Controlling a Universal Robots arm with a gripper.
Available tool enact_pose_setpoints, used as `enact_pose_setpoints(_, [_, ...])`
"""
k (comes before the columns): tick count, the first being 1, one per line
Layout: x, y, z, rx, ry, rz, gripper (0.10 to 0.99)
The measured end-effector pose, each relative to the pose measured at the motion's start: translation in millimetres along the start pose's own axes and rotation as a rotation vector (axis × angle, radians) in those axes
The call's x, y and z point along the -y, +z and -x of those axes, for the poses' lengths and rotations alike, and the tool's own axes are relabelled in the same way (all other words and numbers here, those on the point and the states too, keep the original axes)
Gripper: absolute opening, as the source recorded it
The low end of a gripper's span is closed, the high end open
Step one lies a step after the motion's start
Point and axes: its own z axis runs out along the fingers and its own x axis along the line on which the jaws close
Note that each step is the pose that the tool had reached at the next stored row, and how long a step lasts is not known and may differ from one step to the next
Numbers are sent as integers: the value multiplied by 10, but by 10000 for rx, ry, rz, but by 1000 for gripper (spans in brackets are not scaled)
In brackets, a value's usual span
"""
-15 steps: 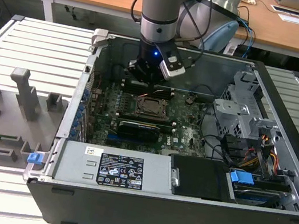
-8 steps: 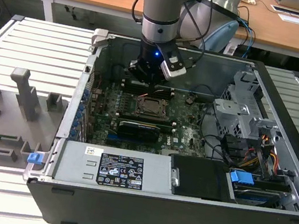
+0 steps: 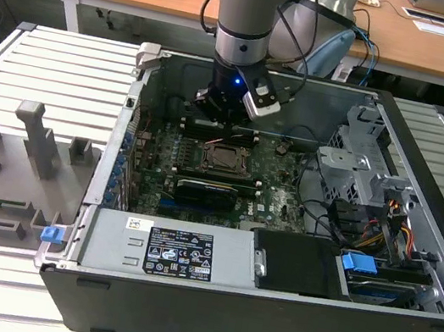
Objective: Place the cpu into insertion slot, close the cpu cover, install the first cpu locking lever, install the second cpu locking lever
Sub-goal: 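Install the first cpu locking lever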
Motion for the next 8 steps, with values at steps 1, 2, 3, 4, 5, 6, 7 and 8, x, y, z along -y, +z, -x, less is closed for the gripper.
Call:
enact_pose_setpoints(1, [0,0,0,-2,-38,35,106])
enact_pose_setpoints(2, [-1,0,0,-6,-97,47,106])
enact_pose_setpoints(3, [0,-5,0,-11,-133,48,106])
enact_pose_setpoints(4, [-1,-10,1,-13,-162,51,106])
enact_pose_setpoints(5, [-2,-21,2,-16,-205,56,106])
enact_pose_setpoints(6, [-3,-36,3,-20,-250,59,106])
enact_pose_setpoints(7, [-4,-45,4,-23,-282,61,106])
enact_pose_setpoints(8, [-4,-50,4,-25,-302,64,106])
